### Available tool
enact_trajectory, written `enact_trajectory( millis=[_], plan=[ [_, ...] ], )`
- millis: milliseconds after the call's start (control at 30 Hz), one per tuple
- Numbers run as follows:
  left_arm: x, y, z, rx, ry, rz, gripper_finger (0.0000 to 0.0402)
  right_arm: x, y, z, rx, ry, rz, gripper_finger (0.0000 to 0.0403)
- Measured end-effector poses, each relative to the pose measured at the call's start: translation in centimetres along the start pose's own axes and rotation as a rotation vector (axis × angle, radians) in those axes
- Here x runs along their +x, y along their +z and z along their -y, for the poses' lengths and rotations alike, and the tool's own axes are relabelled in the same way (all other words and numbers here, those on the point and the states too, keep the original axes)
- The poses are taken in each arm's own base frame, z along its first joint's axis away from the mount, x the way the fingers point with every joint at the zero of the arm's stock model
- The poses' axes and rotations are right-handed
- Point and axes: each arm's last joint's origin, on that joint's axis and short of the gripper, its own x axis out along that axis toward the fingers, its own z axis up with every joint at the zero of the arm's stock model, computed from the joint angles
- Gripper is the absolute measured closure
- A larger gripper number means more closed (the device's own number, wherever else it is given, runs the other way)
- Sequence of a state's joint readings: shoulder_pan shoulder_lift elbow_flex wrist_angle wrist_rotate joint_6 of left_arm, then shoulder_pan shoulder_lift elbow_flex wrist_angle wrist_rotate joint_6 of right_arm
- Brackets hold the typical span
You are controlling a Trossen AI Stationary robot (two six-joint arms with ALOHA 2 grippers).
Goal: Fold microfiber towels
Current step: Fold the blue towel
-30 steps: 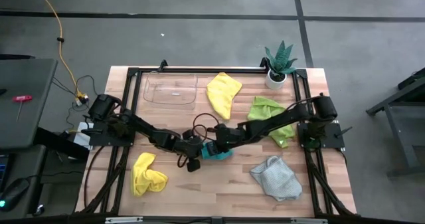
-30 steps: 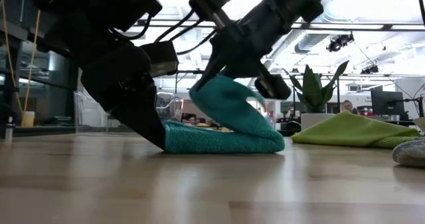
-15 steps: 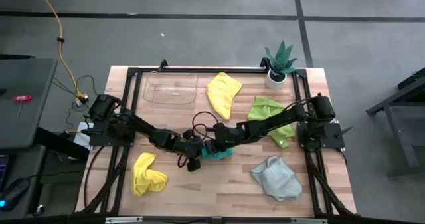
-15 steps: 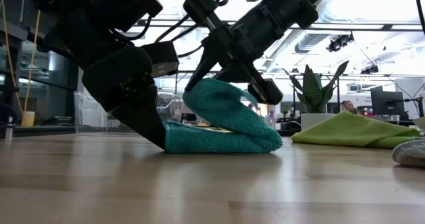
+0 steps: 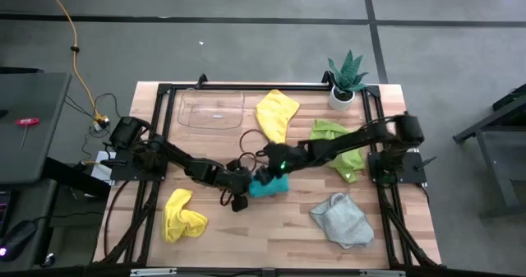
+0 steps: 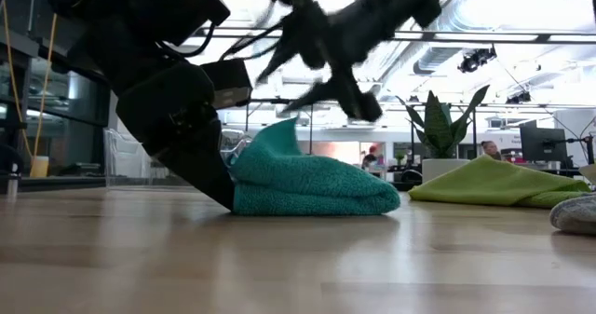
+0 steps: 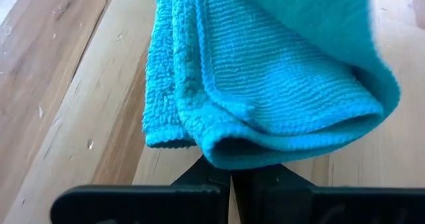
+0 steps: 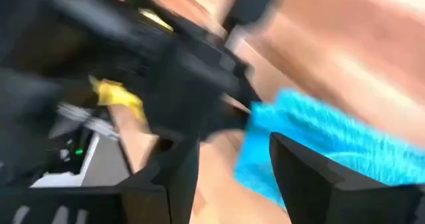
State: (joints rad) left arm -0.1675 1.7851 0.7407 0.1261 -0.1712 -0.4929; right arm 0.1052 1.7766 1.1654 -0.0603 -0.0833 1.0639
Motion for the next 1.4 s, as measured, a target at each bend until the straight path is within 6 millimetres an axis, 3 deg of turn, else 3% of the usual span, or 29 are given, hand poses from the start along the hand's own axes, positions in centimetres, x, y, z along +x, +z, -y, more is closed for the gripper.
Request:
enact_trajectory(
  millis=[200,333,467,633,733,867,1133,1267,1400],
  plan=[
    [-1.0,0.0,-0.1,0.066,-0.013,-0.044,0.0401,-5.5,0.2,-0.2,-0.270,-0.146,-0.036,0.0227],
    [-3.1,0.5,-0.6,0.104,0.002,-0.078,0.0401,-7.0,-0.7,0.2,-0.410,-0.220,-0.121,0.0245],
    [-5.6,1.2,-0.9,0.128,0.006,-0.058,0.0401,-6.1,-1.7,0.3,-0.504,-0.237,-0.173,0.0287],
    [-8.1,3.4,-0.2,0.145,-0.078,0.148,0.0401,-2.5,-2.8,1.4,-0.555,-0.266,-0.227,0.0385],
    [-8.5,4.8,0.5,0.140,-0.138,0.303,0.0401,-0.4,-3.1,2.3,-0.560,-0.281,-0.239,0.0388],
    [-6.9,5.5,0.8,0.132,-0.162,0.378,0.0401,1.1,-3.5,3.1,-0.578,-0.290,-0.257,0.0400],
    [-1.5,3.2,0.7,0.070,-0.177,0.235,0.0401,1.5,-3.5,3.3,-0.604,-0.297,-0.260,0.0401],
    [0.0,1.9,0.7,0.089,-0.154,0.161,0.0401,1.5,-3.6,3.3,-0.608,-0.282,-0.275,0.0402],
    [0.1,1.4,0.4,0.116,-0.112,0.109,0.0401,1.5,-3.8,3.3,-0.638,-0.281,-0.288,0.0402]
  ],
)
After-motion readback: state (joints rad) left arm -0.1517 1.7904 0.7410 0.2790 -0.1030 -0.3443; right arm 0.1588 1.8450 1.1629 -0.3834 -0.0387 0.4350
